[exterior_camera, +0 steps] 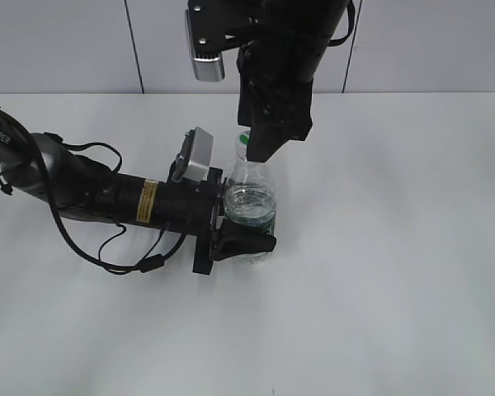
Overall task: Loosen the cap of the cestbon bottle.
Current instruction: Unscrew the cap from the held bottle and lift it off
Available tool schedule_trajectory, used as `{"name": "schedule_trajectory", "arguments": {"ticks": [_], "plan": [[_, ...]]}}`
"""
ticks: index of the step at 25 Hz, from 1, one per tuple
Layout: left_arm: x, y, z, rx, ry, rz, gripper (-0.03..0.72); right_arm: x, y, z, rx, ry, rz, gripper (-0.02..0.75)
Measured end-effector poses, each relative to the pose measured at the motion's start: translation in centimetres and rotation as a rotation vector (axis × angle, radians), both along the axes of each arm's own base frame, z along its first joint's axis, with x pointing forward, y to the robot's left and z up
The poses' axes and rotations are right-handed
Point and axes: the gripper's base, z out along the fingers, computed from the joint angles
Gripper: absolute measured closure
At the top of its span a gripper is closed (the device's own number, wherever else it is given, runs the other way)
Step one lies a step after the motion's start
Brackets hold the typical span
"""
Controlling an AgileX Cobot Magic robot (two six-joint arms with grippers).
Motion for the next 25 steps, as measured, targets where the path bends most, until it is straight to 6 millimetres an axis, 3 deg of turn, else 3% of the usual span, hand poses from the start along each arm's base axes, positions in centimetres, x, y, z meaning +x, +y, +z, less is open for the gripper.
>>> {"name": "schedule_trajectory", "arguments": {"ticks": [25], "plan": [[-0.01,0.0,0.0,0.0,0.0,-0.001,0.281,-0.01,0.01,0.0,0.012,0.045,-0.129,0.287]]}}
